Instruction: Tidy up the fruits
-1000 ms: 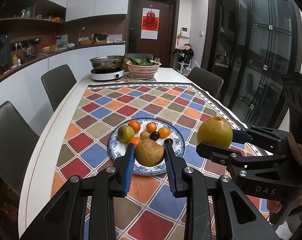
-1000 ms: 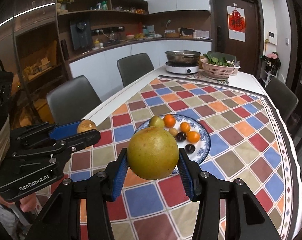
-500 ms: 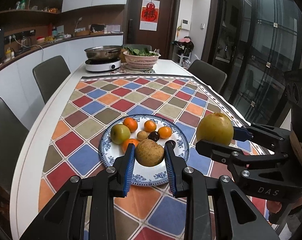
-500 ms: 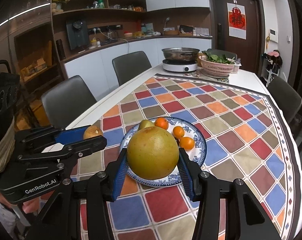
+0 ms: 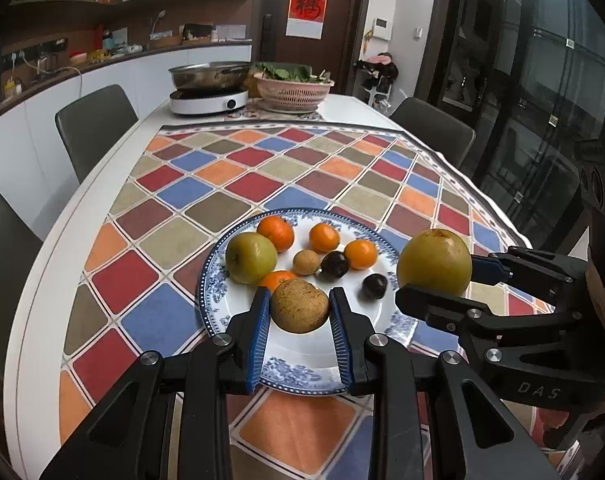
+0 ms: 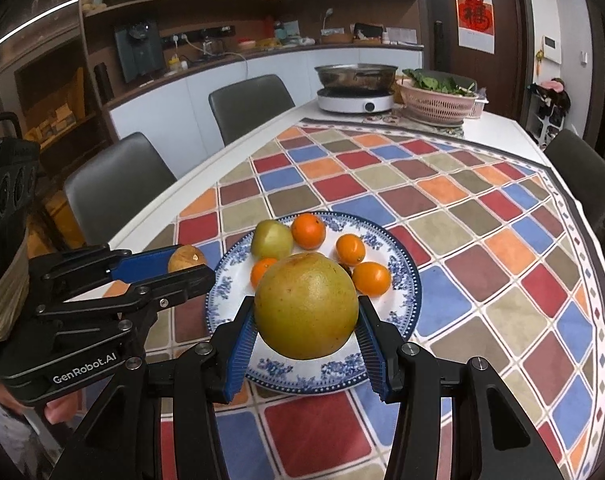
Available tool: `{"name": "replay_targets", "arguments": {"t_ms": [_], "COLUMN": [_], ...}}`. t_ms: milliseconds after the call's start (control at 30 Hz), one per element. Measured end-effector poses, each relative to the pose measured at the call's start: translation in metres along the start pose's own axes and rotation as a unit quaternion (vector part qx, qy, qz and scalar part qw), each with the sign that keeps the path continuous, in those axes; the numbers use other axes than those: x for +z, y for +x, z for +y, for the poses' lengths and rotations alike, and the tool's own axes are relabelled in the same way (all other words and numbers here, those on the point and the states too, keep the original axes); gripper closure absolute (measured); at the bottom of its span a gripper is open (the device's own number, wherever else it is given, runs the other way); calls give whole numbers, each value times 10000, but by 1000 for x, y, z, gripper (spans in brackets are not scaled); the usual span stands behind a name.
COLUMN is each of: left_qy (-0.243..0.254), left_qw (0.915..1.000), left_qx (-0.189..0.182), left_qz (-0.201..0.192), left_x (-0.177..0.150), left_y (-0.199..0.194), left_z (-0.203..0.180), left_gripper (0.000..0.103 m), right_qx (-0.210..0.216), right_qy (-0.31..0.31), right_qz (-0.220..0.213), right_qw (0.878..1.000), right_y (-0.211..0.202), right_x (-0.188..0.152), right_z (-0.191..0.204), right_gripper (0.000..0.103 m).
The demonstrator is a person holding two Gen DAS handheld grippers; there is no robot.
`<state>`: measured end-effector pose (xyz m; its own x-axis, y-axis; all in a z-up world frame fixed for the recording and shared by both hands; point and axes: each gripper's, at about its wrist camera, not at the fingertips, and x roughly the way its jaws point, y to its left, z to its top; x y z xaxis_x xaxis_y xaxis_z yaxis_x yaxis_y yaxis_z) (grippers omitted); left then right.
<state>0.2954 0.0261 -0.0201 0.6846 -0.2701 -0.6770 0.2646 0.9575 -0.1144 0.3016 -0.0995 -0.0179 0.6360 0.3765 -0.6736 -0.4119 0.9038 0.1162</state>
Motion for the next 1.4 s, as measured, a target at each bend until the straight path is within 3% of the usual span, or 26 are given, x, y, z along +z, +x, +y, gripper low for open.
{"name": "replay_targets", "arguments": {"t_ms": [767, 900, 1067, 1233, 1400], "left_qy": [62, 36, -70, -64, -2], "left_qw": [9977, 9980, 9982, 9985, 9983], "left_qx": [56, 134, 223, 400, 570], "left_qz": [672, 612, 548, 376, 90], "left_x": [-17, -16, -16, -18, -19], "left_y": [63, 60, 47, 24, -7], "left_z": [16, 18, 22, 19, 8], "left_gripper": [73, 56, 56, 49, 37], "right_qx": [-232, -294, -250, -416, -492], "right_qy": [-288, -263, -196, -88, 27], "right_qz": [580, 555, 432, 156, -5], "right_qw": [9976, 9977, 9986, 9990, 9988], "right_y": [69, 69, 61, 39, 14], "right_x": [-12, -11, -9, -7, -9], "right_z": [-3, -4, -5, -3, -1], "right_gripper": [54, 53, 44, 44, 44]}}
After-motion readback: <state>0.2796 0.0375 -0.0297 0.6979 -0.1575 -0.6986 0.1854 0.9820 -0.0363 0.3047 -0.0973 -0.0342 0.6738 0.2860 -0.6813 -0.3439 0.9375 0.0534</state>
